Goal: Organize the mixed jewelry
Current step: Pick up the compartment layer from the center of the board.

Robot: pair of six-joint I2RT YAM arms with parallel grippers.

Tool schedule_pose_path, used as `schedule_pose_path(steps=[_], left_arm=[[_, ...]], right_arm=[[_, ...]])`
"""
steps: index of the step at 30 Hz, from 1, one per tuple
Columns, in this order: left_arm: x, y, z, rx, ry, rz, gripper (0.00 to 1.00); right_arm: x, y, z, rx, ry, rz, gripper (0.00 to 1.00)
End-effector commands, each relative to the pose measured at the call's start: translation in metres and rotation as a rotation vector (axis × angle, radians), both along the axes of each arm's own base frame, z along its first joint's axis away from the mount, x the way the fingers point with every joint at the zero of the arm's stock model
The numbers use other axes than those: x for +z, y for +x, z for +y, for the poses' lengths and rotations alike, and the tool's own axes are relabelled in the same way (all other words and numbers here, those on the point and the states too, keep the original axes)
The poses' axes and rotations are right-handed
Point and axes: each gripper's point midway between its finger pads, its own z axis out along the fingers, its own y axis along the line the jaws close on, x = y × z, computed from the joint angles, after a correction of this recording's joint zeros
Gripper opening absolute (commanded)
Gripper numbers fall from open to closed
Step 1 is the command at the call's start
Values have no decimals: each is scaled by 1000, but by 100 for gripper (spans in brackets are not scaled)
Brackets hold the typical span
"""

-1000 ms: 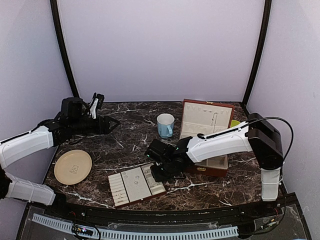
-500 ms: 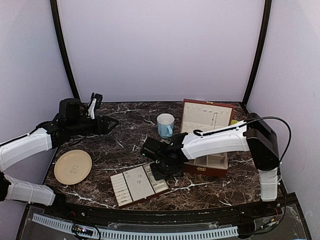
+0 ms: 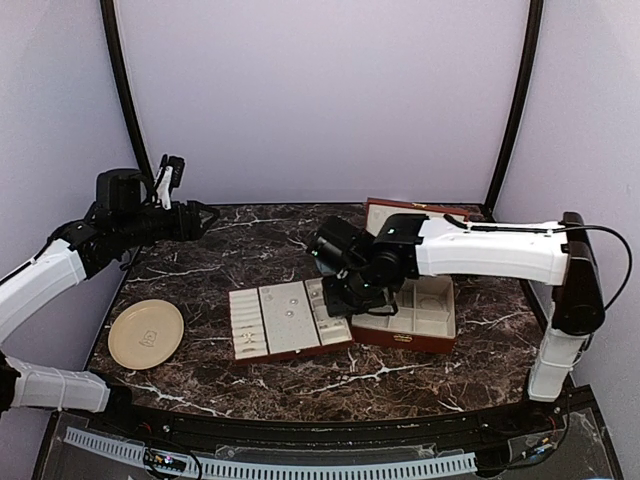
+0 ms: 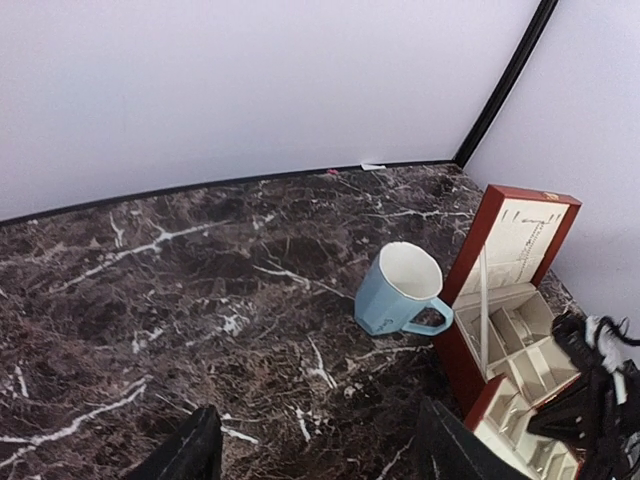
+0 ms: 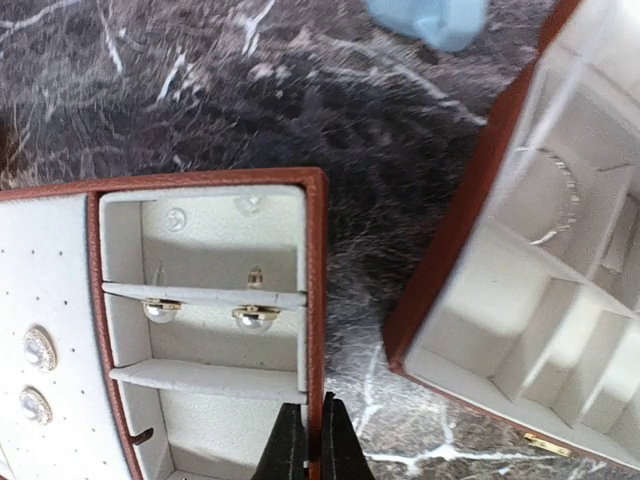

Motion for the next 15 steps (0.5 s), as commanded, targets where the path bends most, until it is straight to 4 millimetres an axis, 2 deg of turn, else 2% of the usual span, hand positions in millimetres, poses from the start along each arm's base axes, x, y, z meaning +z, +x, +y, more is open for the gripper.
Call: schedule_pose_path(steps=[1,4,8,12,15], left_arm=[[19,3,18,48,74,-64,69],[20,8,26,81,107,-88,70],[16,11,35,110,149,-100,71],[15,11,43,143,172,-113,72],[14,10,49,173,171,-130,73]], right_arm=[[42,20,-54,-155,24,-59,0],[47,22,-94,-230,-13,-63,0],[37,17,-153,-334,-75,-42,0],[37,15,-196,-424,-75,-40,0],[31,8,-227,-477,-138,-37,0]])
